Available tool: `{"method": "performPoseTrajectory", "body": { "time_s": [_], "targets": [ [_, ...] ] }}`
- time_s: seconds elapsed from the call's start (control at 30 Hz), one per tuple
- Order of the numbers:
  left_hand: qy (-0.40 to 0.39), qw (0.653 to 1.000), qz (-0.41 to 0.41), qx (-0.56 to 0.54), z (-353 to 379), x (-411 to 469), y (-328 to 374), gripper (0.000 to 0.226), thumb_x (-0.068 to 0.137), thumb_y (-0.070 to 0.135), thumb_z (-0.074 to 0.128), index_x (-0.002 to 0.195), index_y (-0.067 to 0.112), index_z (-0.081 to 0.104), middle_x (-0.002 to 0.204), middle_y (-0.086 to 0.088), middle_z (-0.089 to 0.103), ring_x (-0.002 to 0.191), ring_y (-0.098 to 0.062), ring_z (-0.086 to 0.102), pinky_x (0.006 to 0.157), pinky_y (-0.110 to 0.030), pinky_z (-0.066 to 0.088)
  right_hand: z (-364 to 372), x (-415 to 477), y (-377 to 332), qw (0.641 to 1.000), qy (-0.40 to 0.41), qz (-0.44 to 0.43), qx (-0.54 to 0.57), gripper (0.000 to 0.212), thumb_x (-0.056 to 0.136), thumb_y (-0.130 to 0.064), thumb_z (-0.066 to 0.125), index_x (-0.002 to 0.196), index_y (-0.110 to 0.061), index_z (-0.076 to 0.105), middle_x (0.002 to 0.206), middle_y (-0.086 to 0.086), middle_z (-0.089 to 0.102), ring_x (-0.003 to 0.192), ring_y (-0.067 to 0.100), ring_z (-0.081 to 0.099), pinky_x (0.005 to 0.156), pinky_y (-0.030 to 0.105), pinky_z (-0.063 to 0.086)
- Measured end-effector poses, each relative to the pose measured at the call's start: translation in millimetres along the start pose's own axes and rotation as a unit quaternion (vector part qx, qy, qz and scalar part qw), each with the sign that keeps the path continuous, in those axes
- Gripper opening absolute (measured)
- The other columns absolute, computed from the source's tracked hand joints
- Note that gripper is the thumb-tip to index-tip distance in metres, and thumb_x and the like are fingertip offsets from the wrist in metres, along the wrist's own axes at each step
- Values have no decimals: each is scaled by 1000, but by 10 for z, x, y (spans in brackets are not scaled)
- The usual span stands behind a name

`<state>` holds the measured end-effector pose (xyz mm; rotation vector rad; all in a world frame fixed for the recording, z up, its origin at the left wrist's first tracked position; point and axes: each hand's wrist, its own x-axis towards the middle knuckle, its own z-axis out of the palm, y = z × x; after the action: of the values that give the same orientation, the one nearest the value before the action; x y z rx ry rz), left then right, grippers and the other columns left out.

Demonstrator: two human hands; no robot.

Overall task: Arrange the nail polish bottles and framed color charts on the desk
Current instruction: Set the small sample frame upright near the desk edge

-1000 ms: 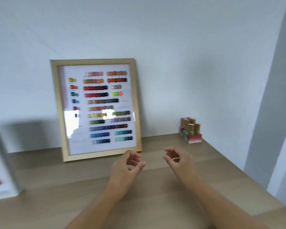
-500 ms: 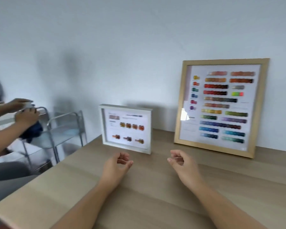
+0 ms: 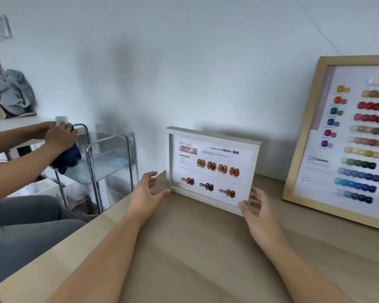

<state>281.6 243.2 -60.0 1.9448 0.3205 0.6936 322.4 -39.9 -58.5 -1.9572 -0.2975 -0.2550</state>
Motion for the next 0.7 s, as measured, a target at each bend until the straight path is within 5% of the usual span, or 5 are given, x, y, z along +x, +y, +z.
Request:
{"method": "performPoseTrajectory", "body": {
  "time_s": [0.3, 0.5, 0.7],
  "targets": [
    [-27, 999, 13, -23, 226, 478, -100, 41, 78, 10, 72, 87, 43, 49, 93, 6, 59, 86, -7, 61, 70, -21, 46, 77, 140, 68, 999, 30, -18, 19, 33, 86, -22, 62, 95, -49, 44, 99, -27, 55, 98, -6, 52, 77, 26, 42],
    [-8, 999, 32, -6, 295, 560, -160, 41, 79, 8, 70, 85, 41, 48, 89, 7, 57, 79, -6, 60, 66, -21, 48, 139, 216, 114, 998, 48, -31, 19, 36, 87, -17, 61, 94, -48, 44, 95, -26, 55, 94, -3, 53, 74, 23, 39],
    [29, 996, 86, 19, 589, 780, -153, 36, 84, 7, 62, 98, 28, 36, 90, 12, 53, 80, 4, 58, 61, -8, 42, 173, 502, 198, 994, 86, -70, 18, 33, 91, -11, 53, 120, -25, 46, 110, -12, 54, 96, -11, 48, 75, 4, 34]
  ]
}}
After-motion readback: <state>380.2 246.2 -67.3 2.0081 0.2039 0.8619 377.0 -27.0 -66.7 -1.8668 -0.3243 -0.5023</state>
